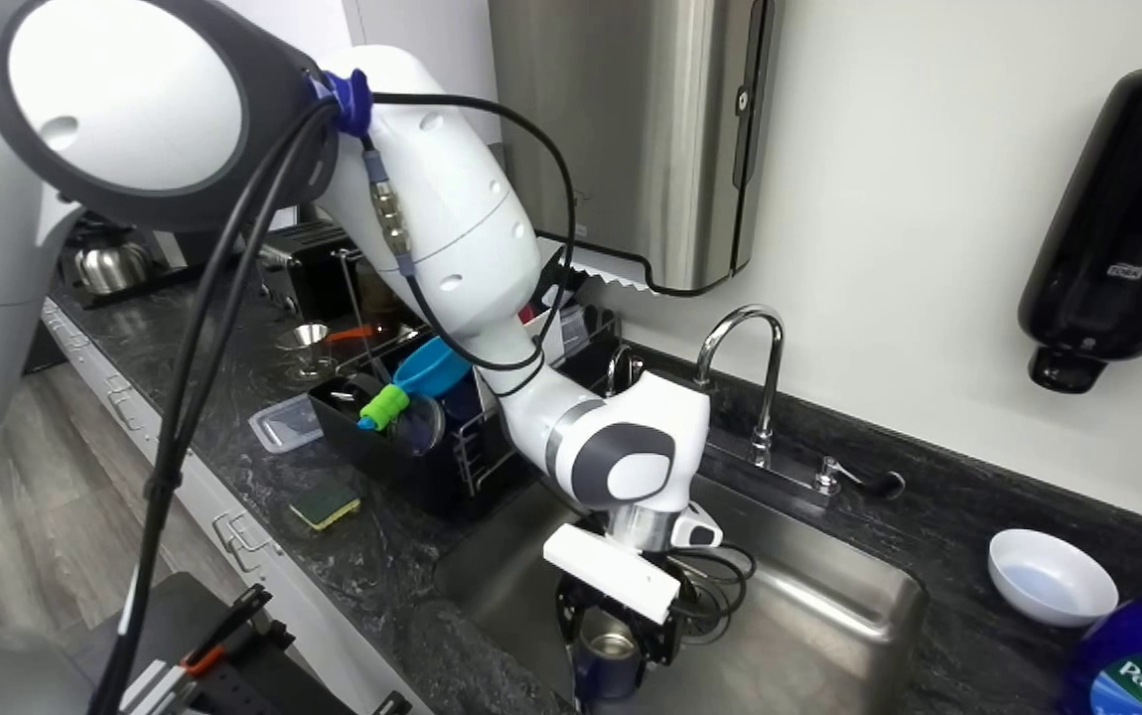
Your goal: Hang the blue mug in the sink on the washing rack.
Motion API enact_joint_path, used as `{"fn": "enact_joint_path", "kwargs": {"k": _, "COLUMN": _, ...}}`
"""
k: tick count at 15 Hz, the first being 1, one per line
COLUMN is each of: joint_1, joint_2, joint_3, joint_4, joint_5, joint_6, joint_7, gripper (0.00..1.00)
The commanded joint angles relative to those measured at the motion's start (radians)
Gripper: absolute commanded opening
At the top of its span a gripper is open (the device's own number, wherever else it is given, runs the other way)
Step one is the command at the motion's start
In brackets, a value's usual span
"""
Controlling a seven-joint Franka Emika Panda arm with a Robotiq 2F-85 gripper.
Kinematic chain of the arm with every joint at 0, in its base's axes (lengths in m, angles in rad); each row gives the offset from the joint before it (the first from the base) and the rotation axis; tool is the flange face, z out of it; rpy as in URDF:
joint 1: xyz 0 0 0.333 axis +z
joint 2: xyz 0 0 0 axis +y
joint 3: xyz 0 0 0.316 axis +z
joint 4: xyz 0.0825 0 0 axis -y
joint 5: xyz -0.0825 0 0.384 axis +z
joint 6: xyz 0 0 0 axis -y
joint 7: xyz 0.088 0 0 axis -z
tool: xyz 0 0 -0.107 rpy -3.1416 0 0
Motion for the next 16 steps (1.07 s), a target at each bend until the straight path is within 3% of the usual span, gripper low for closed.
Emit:
{"fn": "enact_joint_path", "kwargs": {"k": 1, "joint_1": -0.024, "joint_2": -0.049, "joint_3": 0.021, "joint_4": -0.086, "joint_5": 0.016, "joint_6": 0.093, "joint_7": -0.054, "gripper": 1.0}}
{"fn": "enact_joint_path", "kwargs": {"k": 10, "joint_1": -0.073, "joint_2": -0.081, "joint_3": 0.077, "joint_4": -0.084, "joint_5": 0.122, "joint_6": 0.156, "joint_7": -0.162, "gripper": 1.0}}
{"fn": "enact_joint_path", "kwargs": {"k": 16, "joint_1": -0.116, "joint_2": -0.05, "joint_3": 0.078, "joint_4": -0.065, "joint_5": 0.164, "joint_6": 0.198, "joint_7": -0.238, "gripper": 1.0}}
